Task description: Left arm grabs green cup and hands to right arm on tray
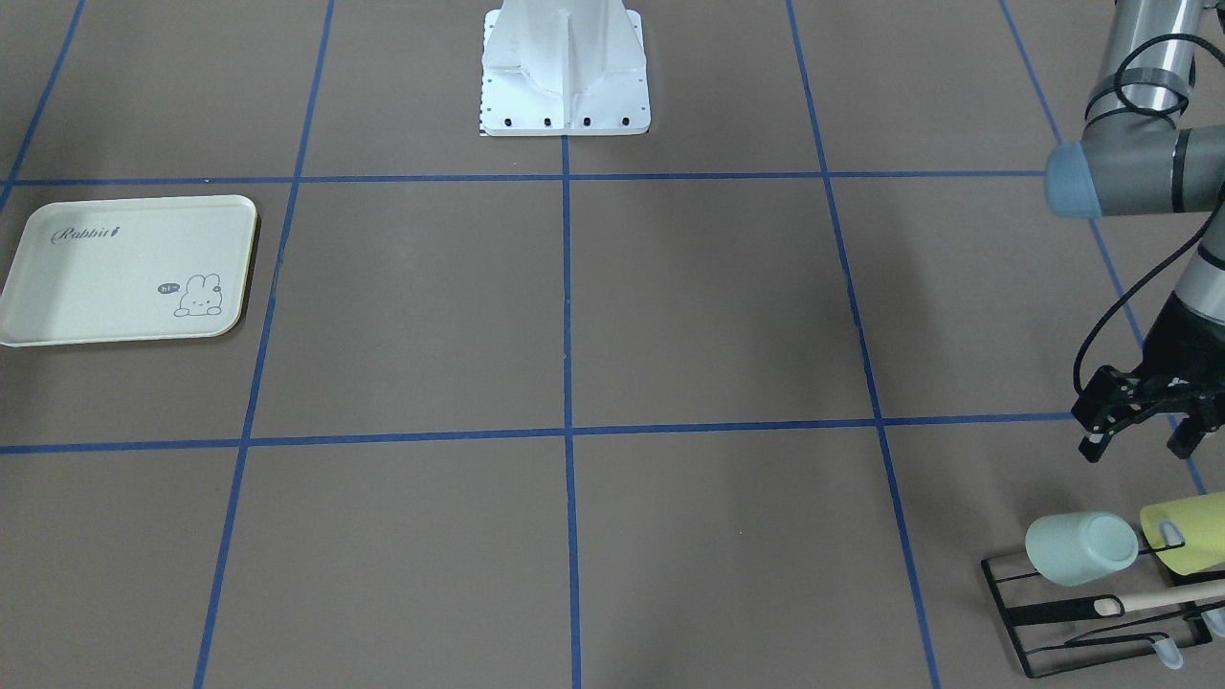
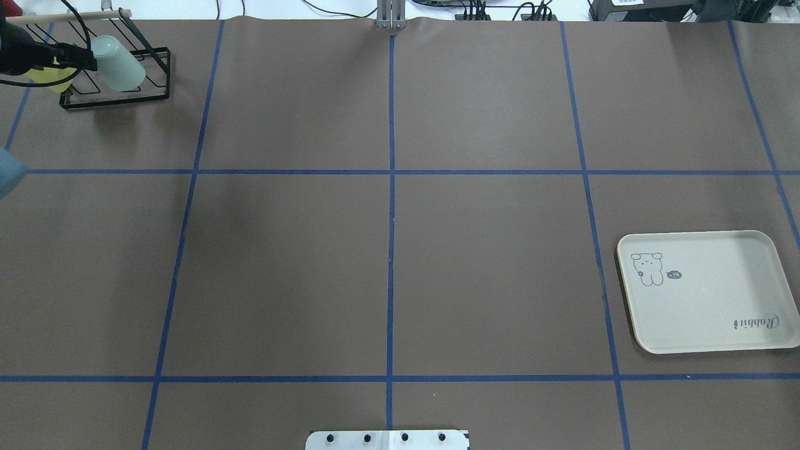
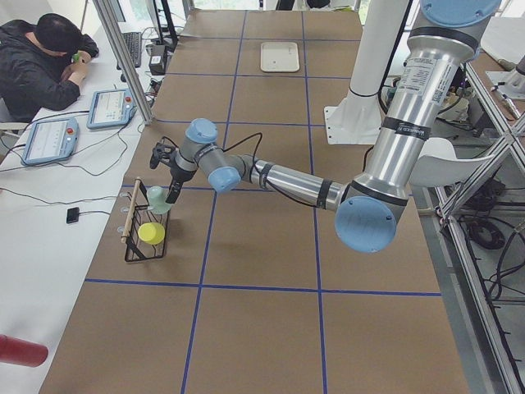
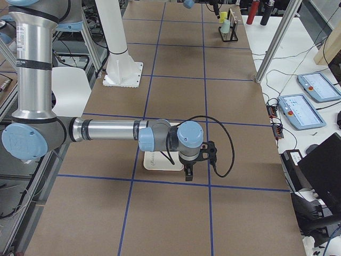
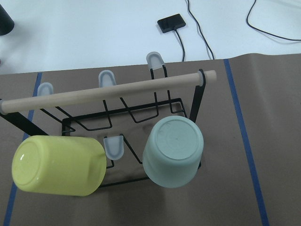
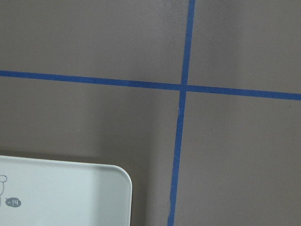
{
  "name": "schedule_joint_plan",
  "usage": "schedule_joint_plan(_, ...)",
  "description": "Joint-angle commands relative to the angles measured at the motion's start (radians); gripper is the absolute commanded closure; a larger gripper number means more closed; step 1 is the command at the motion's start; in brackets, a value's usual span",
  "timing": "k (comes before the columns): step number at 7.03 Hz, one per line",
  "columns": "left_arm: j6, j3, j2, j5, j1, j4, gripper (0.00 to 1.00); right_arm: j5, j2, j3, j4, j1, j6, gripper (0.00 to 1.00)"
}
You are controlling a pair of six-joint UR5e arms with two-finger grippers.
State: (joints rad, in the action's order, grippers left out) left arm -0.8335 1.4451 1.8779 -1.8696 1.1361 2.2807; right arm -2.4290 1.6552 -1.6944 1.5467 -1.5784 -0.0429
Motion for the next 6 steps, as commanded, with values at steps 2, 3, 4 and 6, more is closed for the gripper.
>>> schedule_joint_plan(2, -0.119, -0.115, 0.056, 0.194, -0.107, 0.131, 0.0, 0.001, 0.0, -0.001, 0.0, 0.002, 0.0, 0.0)
schedule_joint_plan(3, -0.118, -0.123, 0.059, 0.213, -0.107, 0.135, 0.0, 0.001, 0.001, -0.001, 0.0, 0.0, -0.002, 0.0)
schedule_joint_plan(4, -0.118, -0.121, 0.058, 0.217, -0.104, 0.137, 0.01, 0.001, 0.002, -0.001, 0.0, 0.0, 0.0, 0.0)
schedule_joint_plan(6, -0.11, -0.121, 0.06, 0.28, -0.104, 0.138, 0.01, 0.001, 0.0, 0.001, 0.0, 0.0, 0.0, 0.0)
